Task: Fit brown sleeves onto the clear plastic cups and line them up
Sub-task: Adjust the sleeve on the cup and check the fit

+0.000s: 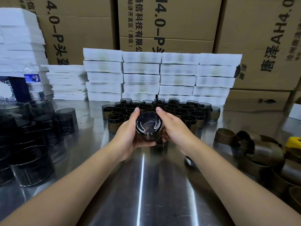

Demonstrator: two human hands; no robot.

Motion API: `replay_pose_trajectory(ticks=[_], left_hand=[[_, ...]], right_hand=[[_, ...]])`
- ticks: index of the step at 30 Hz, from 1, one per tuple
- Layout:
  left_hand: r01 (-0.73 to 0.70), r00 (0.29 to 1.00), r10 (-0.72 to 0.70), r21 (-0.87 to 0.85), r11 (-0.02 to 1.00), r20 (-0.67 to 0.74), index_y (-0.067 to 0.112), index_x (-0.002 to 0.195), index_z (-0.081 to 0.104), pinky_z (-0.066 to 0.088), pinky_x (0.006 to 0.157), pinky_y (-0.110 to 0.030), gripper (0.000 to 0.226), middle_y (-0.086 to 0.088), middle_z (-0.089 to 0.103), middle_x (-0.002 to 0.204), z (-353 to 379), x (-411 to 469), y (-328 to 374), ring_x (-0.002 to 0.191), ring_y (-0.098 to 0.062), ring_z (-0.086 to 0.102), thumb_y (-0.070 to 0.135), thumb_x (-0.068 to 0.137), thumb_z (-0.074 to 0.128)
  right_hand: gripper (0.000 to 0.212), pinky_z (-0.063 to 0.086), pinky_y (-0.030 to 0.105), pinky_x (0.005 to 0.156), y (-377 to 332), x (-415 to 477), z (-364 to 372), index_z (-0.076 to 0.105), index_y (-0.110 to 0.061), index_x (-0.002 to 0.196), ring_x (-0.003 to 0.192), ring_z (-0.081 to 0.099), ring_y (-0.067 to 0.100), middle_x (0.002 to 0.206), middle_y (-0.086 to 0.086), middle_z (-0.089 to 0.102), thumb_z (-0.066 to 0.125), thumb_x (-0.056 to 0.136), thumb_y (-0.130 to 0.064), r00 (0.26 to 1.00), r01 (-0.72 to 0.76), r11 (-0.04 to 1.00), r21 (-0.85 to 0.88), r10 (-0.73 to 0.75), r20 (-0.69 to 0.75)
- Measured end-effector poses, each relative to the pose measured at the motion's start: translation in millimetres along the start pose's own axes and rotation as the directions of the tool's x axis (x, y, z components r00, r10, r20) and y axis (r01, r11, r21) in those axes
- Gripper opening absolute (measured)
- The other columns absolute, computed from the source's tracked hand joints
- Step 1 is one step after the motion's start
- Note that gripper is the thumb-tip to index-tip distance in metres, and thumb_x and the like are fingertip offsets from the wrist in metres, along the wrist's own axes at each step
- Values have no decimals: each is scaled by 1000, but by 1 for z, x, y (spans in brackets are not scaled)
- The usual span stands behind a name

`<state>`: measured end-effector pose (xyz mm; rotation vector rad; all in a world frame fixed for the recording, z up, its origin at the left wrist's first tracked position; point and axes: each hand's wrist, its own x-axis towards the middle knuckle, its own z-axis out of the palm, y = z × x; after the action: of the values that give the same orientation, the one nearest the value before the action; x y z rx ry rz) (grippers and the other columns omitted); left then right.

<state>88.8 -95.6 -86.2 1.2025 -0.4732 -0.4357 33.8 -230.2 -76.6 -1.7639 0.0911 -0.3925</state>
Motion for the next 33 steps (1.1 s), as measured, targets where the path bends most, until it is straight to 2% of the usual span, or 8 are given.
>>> replay_pose_trajectory(ticks=[4,11,16,24,27,30,32,33], left_hand=[[-29,999,29,-4,1000,-16,12,104,67,58,55,-37,49,-11,75,90,-1,1,0,76,-27,74,53,96,42],[-61,997,61,3,998,-40,14,95,71,59,57,-39,45,-13,75,91,-1,2,0,76,-25,73,50,96,45],[-68,997,68,7,998,-36,13,95,71,59,58,-39,45,-14,75,91,-1,3,0,76,-24,73,49,97,44],[-64,997,64,-3,998,-31,14,100,69,58,61,-38,37,-12,75,95,-6,8,-2,83,-22,73,44,98,47],[-119,977,136,109,987,-162,18,100,65,58,58,-35,19,-4,72,90,-7,14,-2,74,-12,72,34,97,54],[-151,932,302,540,828,-201,25,101,59,54,66,-32,11,5,63,81,-16,18,-4,70,-10,65,29,91,62],[-80,921,354,808,584,-165,31,101,56,48,69,-29,15,13,61,78,-22,14,-3,75,-9,60,36,88,62],[-33,925,353,898,438,-138,32,104,56,45,70,-29,19,14,62,82,-24,10,-2,79,-9,59,39,87,60]], right_hand=[[39,38,22,48,-2,0,1,60,-21,83,45,43,6,52,-10,48,48,90,-58,1000,18,1000,17,-17,-17],[43,36,21,47,-3,1,1,63,-16,88,46,40,9,52,-8,44,48,91,-56,999,31,999,21,-31,-18],[39,35,19,40,-7,-1,0,61,-19,78,36,34,4,45,-12,40,47,93,-52,999,42,998,46,-43,27],[28,39,19,43,-15,-6,-3,66,-20,98,40,29,6,69,1,41,54,92,-45,994,-64,986,156,48,103],[27,39,17,46,-20,-7,-8,67,-21,107,40,38,2,65,-9,52,68,84,-36,998,-50,986,157,45,34],[33,42,16,49,-31,-7,-20,65,-21,108,52,59,-2,73,-12,68,75,77,-27,988,-1,996,88,15,-155],[31,48,17,57,-36,-6,-34,66,-22,103,69,64,5,87,-7,68,77,75,-28,941,18,998,-55,-36,-338],[28,49,21,63,-36,-6,-42,68,-24,100,76,63,10,86,-9,67,76,74,-33,897,-8,975,-220,-90,-433]])
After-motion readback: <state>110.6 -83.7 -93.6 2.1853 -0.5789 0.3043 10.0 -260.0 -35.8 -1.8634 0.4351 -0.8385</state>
